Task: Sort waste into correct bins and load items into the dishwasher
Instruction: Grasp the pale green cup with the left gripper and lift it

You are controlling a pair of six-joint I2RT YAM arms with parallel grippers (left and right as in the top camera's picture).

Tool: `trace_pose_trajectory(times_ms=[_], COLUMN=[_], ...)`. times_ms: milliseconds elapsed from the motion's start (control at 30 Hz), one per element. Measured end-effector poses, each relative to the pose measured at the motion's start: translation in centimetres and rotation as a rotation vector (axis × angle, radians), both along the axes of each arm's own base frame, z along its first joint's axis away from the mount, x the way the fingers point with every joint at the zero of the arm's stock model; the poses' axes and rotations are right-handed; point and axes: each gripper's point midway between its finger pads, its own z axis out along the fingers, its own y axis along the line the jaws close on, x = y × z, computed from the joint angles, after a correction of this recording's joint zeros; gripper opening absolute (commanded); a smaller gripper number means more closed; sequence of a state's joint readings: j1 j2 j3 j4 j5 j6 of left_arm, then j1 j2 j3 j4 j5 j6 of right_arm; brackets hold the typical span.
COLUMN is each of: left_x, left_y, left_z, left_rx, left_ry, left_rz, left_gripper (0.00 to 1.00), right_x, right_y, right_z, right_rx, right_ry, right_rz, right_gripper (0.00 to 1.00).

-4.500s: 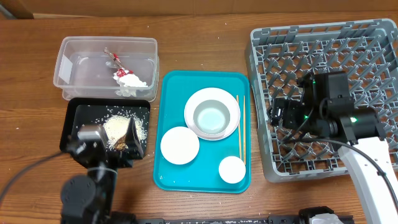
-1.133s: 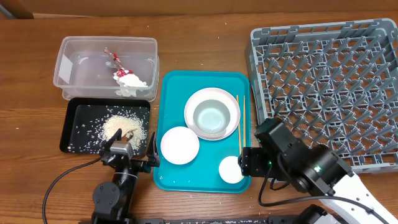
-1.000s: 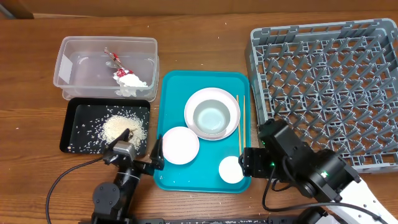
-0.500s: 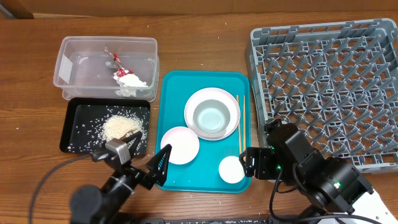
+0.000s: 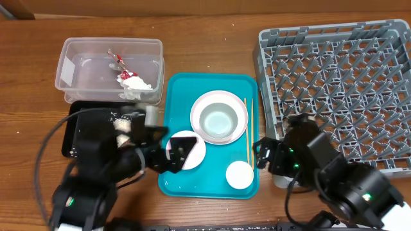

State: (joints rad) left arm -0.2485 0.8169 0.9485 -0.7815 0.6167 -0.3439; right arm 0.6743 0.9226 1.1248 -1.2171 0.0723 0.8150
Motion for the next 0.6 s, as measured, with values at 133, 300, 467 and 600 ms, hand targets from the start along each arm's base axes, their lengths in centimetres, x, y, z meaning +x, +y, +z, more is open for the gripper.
trace_pose_trajectory(times_ms=[133,300,467,600], left_x=[-1.6,-4.2,-4.6,-3.2], left_y=[-4.4,-9.0,-11.8,-12.7], left_z=[-4.6,-9.8,-14.1,-16.9], left_rx=[0.15,0.395,0.545,0.604], left_ry=[0.115,0.117,0.109,0.125], left_rz=[-0.169,-0.319,-0.345,-0.309], left_gripper=[0.9,0.76,0.57,0.45], right_x=[1.0,1.9,1.7,1.4], right_y=[-2.5,-4.9,-5.7,-5.9], right_z=[2.3,5.6,6.3,6.0], right_rx=[-0.012,-0.006,-0.015,-0.03], right_ry=[-0.039,-0.112,-0.125,-0.109], right_rz=[-0.118,-0.209,-0.225,-0.225], right_gripper=[0.94,0.98,0.98,0.98])
